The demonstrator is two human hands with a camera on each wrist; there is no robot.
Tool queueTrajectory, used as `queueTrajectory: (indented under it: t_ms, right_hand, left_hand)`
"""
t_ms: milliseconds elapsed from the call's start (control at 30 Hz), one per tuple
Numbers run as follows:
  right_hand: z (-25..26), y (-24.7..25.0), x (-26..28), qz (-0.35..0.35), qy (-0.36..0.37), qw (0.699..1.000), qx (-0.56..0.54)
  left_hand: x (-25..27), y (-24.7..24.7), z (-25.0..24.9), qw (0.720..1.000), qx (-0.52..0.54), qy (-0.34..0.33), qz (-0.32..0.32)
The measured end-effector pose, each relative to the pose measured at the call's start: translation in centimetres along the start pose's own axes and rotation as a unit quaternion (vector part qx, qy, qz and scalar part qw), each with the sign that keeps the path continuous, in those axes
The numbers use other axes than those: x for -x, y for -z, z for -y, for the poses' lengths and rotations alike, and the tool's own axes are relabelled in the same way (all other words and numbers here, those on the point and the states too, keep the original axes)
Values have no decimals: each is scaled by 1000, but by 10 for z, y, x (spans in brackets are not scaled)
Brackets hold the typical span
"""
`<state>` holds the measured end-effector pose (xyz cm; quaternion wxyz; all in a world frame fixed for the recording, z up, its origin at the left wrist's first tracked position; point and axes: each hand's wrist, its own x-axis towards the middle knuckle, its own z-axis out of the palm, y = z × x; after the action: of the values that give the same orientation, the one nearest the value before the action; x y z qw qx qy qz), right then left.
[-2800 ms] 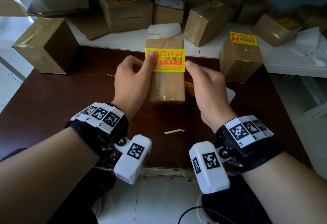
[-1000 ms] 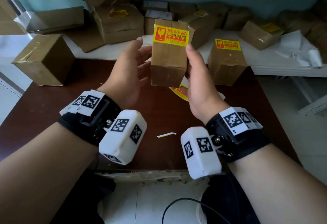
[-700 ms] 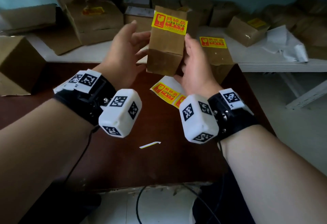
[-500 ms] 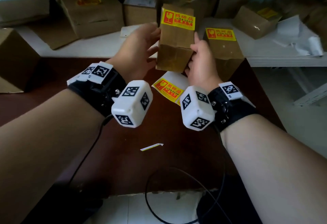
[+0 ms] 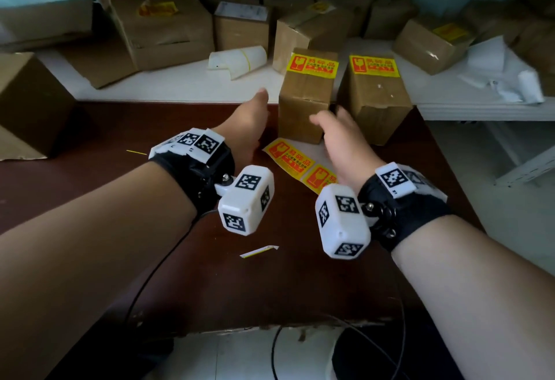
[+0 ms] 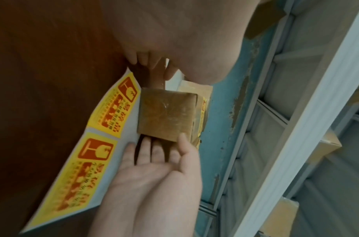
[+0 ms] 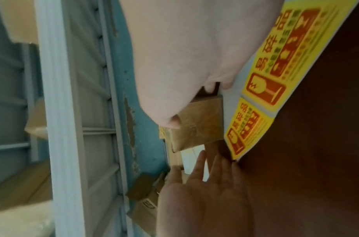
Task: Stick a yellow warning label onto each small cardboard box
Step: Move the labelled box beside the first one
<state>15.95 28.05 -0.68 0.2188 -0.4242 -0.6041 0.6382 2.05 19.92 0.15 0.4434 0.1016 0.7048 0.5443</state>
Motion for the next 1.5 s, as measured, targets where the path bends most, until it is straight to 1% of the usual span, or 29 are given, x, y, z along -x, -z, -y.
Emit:
queueTrajectory:
  t_ms: [33,100,200,300,400,533,600,700,800,900,1067,1233,1333,1433,1500]
  right_hand:
    - [0,2,8,2,3,999,33]
    - [-6,11,15,12,20,997,76]
    - [-5,17,17,17,50,992,112]
    - [0,16,19,10,79,985,154]
    - [8,10,27,16,90,972,218]
    - [15,3,36,40,120,943,308]
    - [14,-1,35,50,114,935,332]
    - [13,-6,31,52,86,932,348]
    - [17,-6,28,31,74,937,340]
    - [20,-3,25,9,64,954,292]
    - [19,-1,27,-13,60,966,251]
    - [16,-8,50,9,34,971,236]
    - [16,-19,72,24,22,980,199]
    - [16,-38,92,33,23,990,135]
    - [16,-53,103,36,23,994,97]
  left_hand:
    - [0,2,4,1000,-14,2,-27]
    - [2,5,9,998,-41,20,-45]
    - [9,3,10,995,-76,66,-22]
    - [16,-5,15,991,-111,79,13]
    - [15,-6,24,993,-96,70,17]
    - [16,-7,32,997,-59,46,9]
    - [19,-9,35,998,-59,30,8]
    - [24,-11,41,997,-67,31,1]
    - [31,-8,50,996,-79,44,8]
    - [39,3,53,995,-90,47,13]
    - [48,39,49,996,-67,51,-15]
    - [71,84,57,996,-44,58,-43]
    - [94,104,61,992,-70,77,-64]
    - [114,121,60,994,-57,59,-76]
    - [126,132,58,995,-48,19,-81]
